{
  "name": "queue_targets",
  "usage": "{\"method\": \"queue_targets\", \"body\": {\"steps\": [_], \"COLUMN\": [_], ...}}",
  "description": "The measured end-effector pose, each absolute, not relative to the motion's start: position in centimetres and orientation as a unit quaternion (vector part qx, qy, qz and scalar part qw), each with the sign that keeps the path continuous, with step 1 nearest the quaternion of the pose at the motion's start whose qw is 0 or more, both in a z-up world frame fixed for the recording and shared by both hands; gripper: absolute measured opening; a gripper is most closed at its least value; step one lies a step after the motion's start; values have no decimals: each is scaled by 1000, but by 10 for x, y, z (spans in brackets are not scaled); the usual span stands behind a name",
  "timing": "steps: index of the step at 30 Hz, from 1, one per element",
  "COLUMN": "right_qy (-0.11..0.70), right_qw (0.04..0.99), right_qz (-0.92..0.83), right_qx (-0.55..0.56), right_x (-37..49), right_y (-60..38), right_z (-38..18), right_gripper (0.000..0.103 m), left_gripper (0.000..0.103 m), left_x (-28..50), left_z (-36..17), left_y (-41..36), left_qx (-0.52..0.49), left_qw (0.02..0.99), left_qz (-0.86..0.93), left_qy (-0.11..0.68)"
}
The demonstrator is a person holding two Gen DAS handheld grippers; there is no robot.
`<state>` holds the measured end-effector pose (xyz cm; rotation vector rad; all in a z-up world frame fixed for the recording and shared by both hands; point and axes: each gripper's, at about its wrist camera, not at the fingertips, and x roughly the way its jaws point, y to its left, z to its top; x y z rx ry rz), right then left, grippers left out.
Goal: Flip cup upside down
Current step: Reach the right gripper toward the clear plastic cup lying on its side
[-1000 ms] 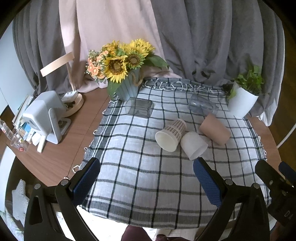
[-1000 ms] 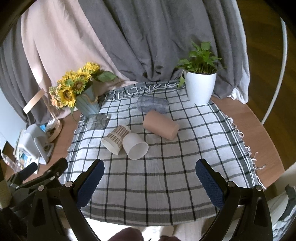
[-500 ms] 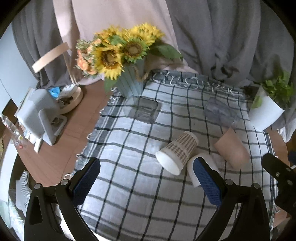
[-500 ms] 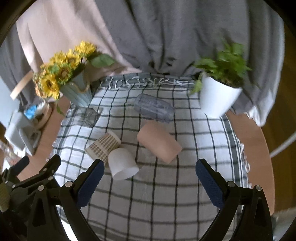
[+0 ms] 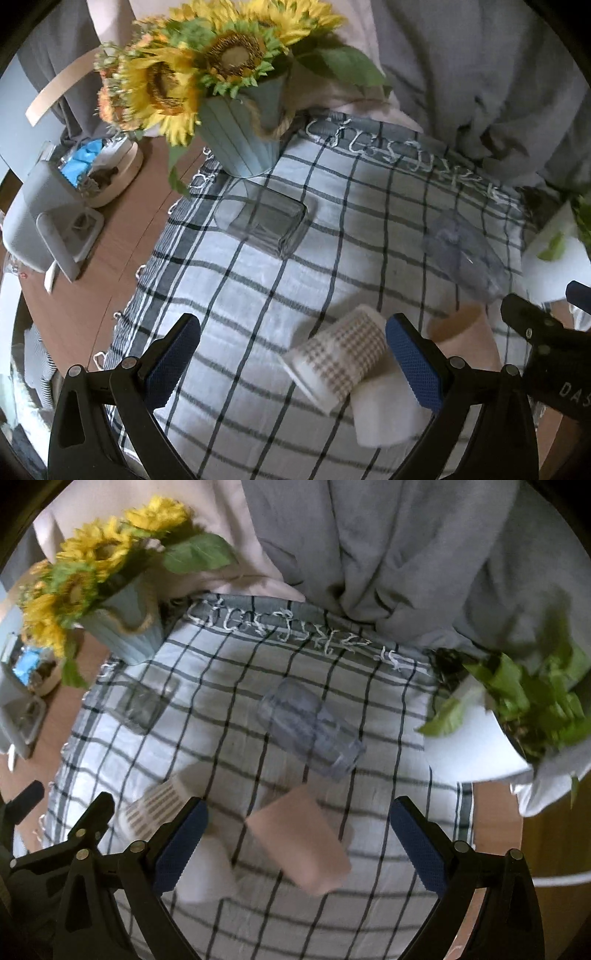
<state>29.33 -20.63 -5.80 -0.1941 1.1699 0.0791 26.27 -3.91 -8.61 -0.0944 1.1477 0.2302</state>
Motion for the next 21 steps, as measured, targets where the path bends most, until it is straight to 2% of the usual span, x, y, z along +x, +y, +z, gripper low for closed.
{"method": "queue_targets", "body": {"steps": [12, 21], "right_qy": [638, 683], "right_qw": [755, 710], "right_qz": [73, 80], "right_qx": [-134, -150], "right_x": [387, 428], "right_y": [-203, -204], "right_z": [-108, -162], "right_gripper": [99, 97], "left_gripper": [101, 100], "left_x": [338, 365], "left_z": [-126, -158], "left_y": [-51, -60], "left_qx": [-4, 22], "left_qw": [801, 781], "left_qz": [123, 127], "left_qy": [586, 611]}}
